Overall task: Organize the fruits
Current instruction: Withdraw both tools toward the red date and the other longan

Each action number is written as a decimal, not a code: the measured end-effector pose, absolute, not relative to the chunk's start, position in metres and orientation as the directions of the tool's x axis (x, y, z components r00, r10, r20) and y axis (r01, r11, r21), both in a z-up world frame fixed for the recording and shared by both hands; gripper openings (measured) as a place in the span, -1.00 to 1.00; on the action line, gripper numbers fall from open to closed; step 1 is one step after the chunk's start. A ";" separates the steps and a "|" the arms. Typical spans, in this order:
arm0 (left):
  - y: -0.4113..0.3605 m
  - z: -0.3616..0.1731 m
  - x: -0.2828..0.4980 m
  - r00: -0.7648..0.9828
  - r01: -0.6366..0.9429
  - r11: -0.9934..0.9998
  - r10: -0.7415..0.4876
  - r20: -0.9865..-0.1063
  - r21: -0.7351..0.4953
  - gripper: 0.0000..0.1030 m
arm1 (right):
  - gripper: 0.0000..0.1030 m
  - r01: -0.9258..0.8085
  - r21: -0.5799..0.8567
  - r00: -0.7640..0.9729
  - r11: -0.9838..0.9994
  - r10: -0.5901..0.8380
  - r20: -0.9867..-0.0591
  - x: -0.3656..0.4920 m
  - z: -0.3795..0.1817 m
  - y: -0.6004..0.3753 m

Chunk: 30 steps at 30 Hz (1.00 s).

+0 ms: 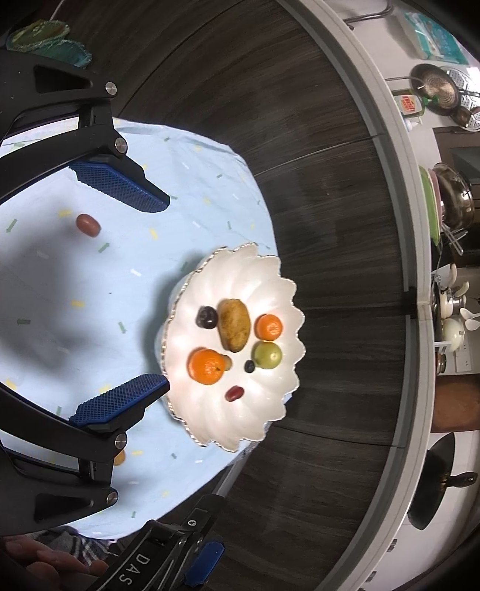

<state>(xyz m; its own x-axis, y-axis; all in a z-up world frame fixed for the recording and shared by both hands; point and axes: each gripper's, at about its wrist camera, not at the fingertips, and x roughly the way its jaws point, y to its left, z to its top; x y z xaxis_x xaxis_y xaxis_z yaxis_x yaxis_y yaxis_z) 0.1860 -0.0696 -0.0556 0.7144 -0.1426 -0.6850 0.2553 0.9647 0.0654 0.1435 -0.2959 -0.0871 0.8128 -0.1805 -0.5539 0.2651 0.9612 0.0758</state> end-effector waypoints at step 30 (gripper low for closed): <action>-0.073 -0.134 0.157 0.691 0.311 0.945 -0.154 -0.706 0.098 0.74 | 0.48 0.323 0.064 0.733 0.944 -0.207 -0.648 0.132 -0.183 -0.295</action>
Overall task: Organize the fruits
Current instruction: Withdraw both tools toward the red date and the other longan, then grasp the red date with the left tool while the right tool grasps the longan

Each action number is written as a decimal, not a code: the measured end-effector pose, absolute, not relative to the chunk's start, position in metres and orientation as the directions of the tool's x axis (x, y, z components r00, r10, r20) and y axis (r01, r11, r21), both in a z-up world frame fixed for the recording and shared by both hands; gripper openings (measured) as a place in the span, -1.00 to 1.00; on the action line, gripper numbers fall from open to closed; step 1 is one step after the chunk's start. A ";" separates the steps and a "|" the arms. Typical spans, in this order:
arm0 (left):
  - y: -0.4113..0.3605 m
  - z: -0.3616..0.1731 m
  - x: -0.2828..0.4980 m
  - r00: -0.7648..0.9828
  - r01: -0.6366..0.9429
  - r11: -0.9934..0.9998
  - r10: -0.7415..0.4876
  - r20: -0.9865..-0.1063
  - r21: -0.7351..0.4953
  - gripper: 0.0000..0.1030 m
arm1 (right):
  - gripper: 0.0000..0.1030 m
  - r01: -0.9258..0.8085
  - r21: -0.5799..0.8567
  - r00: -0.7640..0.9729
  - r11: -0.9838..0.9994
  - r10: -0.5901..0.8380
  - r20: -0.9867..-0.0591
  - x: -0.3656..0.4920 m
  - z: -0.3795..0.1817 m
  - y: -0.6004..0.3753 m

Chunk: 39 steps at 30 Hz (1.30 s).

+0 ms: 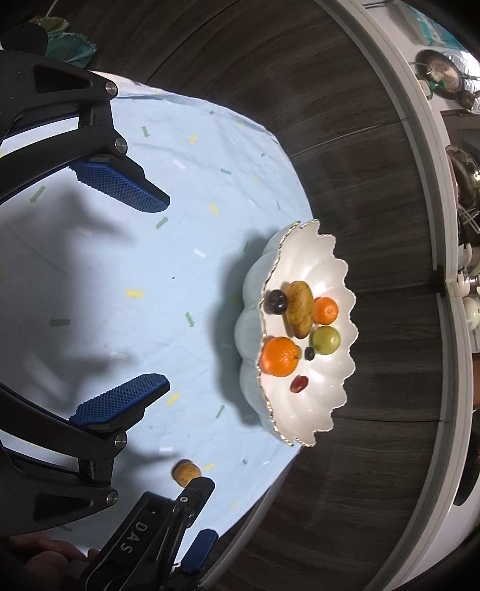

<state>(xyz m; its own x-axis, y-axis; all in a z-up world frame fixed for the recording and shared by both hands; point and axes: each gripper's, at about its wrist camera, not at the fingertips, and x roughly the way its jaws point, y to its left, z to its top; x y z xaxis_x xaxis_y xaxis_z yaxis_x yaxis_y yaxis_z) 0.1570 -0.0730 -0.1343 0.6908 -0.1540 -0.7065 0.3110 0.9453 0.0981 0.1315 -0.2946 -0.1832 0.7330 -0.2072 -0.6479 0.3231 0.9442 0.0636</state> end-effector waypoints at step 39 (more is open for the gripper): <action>-0.035 -0.147 0.175 0.725 0.161 0.978 -0.026 -0.689 0.133 0.74 | -0.44 0.065 0.033 0.742 0.997 -0.026 -0.670 0.161 -0.181 -0.236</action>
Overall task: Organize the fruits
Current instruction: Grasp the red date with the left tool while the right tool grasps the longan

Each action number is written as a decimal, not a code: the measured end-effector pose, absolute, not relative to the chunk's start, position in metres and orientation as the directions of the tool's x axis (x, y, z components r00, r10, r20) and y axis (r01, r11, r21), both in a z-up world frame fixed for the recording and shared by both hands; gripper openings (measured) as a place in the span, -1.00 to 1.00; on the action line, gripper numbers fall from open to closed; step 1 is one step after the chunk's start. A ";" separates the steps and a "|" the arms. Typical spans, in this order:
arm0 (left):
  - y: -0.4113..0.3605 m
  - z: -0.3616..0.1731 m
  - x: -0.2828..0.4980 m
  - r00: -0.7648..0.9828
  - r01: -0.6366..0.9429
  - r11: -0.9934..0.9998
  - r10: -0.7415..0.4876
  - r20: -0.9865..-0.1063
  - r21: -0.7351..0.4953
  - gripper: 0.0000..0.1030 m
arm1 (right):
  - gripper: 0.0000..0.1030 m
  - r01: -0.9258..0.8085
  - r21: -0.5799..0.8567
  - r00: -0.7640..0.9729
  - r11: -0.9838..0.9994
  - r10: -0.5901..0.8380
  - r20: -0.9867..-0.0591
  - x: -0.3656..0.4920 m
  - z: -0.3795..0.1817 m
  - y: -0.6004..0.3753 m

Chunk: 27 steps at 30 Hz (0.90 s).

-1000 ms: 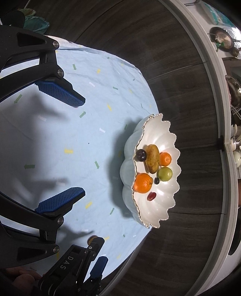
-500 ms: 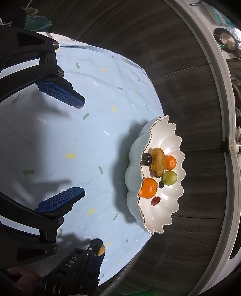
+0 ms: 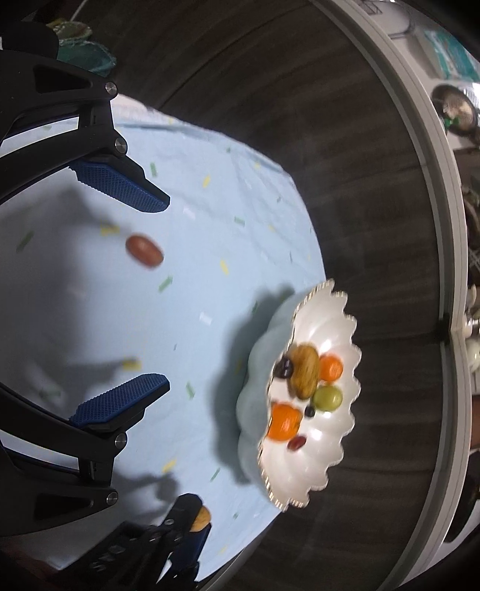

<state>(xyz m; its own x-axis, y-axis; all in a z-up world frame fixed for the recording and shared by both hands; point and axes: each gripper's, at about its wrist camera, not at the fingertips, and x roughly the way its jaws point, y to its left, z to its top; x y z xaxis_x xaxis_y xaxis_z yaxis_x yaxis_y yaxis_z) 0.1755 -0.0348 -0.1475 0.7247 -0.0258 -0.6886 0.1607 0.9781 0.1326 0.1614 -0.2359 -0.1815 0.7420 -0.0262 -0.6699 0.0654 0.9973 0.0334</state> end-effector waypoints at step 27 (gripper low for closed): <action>-0.003 -0.179 0.206 0.622 0.090 0.995 -0.022 -0.783 0.043 -0.12 | -0.44 -0.055 0.102 0.712 0.993 0.110 -0.694 0.175 -0.185 -0.199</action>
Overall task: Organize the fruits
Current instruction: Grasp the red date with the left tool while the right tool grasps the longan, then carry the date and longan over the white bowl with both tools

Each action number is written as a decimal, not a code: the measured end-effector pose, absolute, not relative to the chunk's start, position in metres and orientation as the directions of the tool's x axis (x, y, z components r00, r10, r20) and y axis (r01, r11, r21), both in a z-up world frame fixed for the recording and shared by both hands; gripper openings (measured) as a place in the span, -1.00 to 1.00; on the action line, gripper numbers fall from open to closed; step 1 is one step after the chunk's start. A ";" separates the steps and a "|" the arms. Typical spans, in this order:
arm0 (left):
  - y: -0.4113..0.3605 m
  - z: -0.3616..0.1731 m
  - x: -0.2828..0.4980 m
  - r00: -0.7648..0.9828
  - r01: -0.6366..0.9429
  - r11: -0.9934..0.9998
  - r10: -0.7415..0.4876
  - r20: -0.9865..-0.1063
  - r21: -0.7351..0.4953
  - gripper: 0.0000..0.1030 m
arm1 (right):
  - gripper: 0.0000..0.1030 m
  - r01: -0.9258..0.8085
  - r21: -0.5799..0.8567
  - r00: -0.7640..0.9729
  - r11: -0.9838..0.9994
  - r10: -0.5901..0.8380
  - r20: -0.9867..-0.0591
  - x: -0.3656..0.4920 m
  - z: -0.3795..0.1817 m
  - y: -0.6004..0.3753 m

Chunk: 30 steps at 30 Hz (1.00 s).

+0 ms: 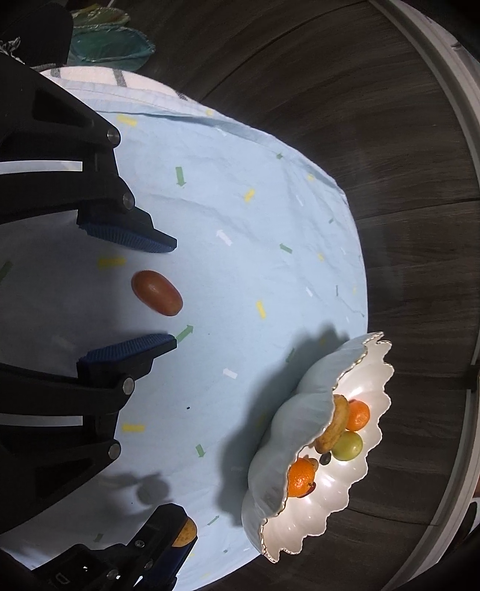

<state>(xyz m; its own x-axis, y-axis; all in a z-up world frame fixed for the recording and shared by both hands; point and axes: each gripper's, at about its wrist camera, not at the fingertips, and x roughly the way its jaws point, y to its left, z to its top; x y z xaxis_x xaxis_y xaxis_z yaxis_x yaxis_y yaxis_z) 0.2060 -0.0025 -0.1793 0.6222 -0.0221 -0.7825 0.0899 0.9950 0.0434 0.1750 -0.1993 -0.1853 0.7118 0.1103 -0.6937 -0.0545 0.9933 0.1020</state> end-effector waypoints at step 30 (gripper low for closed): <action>-0.008 -0.160 0.197 0.624 0.112 0.994 -0.065 -0.779 0.007 -0.58 | -0.44 -0.049 0.112 0.729 0.992 0.112 -0.676 0.169 -0.171 -0.203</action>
<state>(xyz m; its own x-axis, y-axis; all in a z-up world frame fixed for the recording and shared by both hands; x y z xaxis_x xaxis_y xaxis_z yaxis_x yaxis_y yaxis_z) 0.1975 -0.0084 -0.1598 0.6237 -0.0650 -0.7789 0.1124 0.9936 0.0070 0.1693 -0.2033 -0.1709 0.7287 0.1122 -0.6756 -0.0486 0.9925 0.1124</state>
